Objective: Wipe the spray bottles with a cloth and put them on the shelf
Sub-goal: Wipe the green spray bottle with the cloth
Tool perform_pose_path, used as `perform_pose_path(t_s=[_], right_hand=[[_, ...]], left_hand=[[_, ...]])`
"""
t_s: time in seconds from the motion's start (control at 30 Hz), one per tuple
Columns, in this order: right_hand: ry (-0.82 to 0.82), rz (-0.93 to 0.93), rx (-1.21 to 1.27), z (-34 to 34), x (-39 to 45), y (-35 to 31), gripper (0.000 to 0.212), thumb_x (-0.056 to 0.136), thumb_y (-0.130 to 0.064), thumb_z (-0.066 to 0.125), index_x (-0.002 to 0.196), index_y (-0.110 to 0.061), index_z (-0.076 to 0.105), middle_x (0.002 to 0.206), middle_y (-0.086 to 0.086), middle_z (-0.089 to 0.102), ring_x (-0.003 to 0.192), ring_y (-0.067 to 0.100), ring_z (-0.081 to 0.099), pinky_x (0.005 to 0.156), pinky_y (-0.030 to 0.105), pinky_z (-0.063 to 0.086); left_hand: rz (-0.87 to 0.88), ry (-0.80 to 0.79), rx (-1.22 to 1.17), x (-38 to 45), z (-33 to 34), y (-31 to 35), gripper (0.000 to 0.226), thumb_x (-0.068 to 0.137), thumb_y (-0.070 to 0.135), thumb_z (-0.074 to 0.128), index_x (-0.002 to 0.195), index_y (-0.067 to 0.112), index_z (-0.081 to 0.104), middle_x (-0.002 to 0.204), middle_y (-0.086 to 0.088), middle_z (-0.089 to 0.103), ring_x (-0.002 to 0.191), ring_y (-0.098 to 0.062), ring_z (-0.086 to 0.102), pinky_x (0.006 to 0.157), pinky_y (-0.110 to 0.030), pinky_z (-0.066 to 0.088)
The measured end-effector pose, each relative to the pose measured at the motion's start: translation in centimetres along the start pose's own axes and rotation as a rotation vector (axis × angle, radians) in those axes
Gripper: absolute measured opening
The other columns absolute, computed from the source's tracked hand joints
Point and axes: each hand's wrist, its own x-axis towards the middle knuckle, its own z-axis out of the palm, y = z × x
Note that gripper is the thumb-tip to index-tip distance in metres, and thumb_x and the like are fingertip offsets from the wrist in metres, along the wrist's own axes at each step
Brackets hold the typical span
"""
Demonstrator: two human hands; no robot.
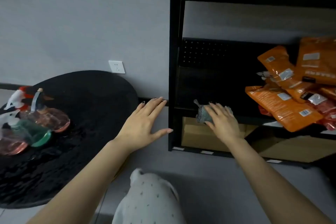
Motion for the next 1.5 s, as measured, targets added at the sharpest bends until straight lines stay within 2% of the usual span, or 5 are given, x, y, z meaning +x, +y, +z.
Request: perform_pose_path(t_s=[0.4, 0.67, 1.07, 1.23, 1.5], right_hand=[[0.298, -0.054, 0.075, 0.8, 1.3, -0.9, 0.039, 0.060, 0.008, 0.082, 0.095, -0.008, 0.074, 0.091, 0.010, 0.073, 0.079, 0.026, 0.071, 0.059, 0.033, 0.057], [0.449, -0.041, 0.298, -3.0, 1.8, -9.1, 0.023, 0.083, -0.013, 0.059, 0.101, -0.006, 0.073, 0.095, 0.009, 0.073, 0.078, 0.023, 0.071, 0.062, 0.032, 0.055], [0.209, -0.140, 0.846, -2.8, 5.8, -29.0, 0.027, 0.080, -0.002, 0.063, 0.106, -0.003, 0.070, 0.103, 0.010, 0.071, 0.091, 0.020, 0.067, 0.084, 0.014, 0.042], [0.097, -0.277, 0.870, -2.0, 7.3, -36.3, 0.027, 0.083, -0.005, 0.063, 0.110, -0.007, 0.069, 0.107, 0.007, 0.070, 0.097, 0.021, 0.067, 0.086, 0.034, 0.054], [-0.049, -0.341, 0.851, 0.5, 9.4, -44.0, 0.029, 0.086, -0.009, 0.063, 0.115, -0.011, 0.067, 0.112, 0.004, 0.069, 0.102, 0.020, 0.065, 0.087, 0.040, 0.053]], left_hand=[[-0.034, 0.010, 0.038, -1.4, 0.2, -3.4, 0.086, 0.084, 0.071, 0.029, 0.149, 0.017, 0.018, 0.156, 0.000, 0.021, 0.144, -0.016, 0.016, 0.115, -0.032, 0.006], [-0.120, 0.024, 0.028, -5.7, -0.8, -6.8, 0.085, 0.083, 0.071, 0.028, 0.149, 0.017, 0.019, 0.155, 0.000, 0.022, 0.144, -0.017, 0.016, 0.114, -0.032, 0.005], [-0.375, 0.067, 0.081, -15.9, -2.4, -15.5, 0.084, 0.083, 0.070, 0.028, 0.148, 0.017, 0.022, 0.154, -0.002, 0.027, 0.142, -0.018, 0.021, 0.112, -0.033, 0.009], [-0.475, 0.103, 0.091, -19.2, -2.8, -19.0, 0.083, 0.083, 0.069, 0.028, 0.148, 0.018, 0.022, 0.153, -0.002, 0.029, 0.141, -0.020, 0.024, 0.113, -0.037, 0.015], [-0.613, 0.162, 0.071, -23.2, -1.7, -25.1, 0.081, 0.084, 0.067, 0.030, 0.147, 0.016, 0.026, 0.150, -0.003, 0.033, 0.137, -0.020, 0.032, 0.111, -0.040, 0.026]])
